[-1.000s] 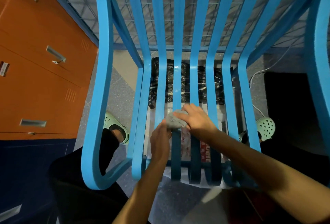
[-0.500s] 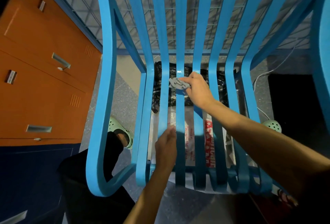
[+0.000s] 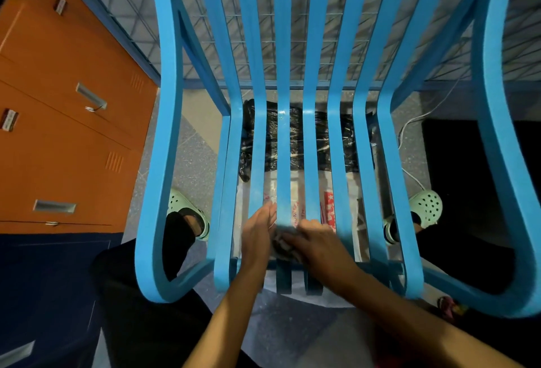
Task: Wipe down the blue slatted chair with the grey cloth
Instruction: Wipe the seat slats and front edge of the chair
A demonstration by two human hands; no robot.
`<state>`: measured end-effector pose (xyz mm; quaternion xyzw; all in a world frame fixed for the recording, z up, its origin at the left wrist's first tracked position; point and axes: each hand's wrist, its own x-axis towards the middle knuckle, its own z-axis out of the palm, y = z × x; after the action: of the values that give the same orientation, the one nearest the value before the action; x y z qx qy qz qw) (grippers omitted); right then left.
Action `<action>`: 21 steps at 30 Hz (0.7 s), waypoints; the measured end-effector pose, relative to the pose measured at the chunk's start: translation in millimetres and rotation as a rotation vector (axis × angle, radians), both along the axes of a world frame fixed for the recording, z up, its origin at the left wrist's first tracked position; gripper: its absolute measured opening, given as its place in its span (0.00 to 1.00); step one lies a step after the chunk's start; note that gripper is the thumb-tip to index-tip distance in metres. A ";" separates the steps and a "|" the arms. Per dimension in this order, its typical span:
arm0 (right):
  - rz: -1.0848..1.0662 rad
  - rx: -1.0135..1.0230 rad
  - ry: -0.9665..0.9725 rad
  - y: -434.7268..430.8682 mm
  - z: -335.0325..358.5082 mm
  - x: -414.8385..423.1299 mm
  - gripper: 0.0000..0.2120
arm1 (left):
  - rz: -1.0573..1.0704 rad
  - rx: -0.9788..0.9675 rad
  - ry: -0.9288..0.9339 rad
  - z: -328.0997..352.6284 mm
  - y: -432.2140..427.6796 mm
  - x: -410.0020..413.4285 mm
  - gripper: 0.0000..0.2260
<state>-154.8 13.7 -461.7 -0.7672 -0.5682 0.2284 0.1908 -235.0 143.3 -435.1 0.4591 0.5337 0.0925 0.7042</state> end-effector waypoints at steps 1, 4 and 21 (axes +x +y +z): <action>-0.009 0.021 -0.007 8.7 -0.4 6.4 0.21 | -0.020 0.013 0.005 0.3 0.8 -0.6 0.09; -0.012 0.076 -0.044 34.5 -8.1 30.2 0.16 | -0.073 0.080 -0.012 -0.8 3.4 -1.8 0.11; -0.198 0.004 -0.284 187.8 -3.1 183.8 0.20 | -0.035 0.323 0.046 -7.7 27.4 53.0 0.11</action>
<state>28.9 201.5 -464.8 -0.8435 -0.5117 0.0966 0.1318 -182.0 170.8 -442.8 0.5776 0.5198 0.1544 0.6102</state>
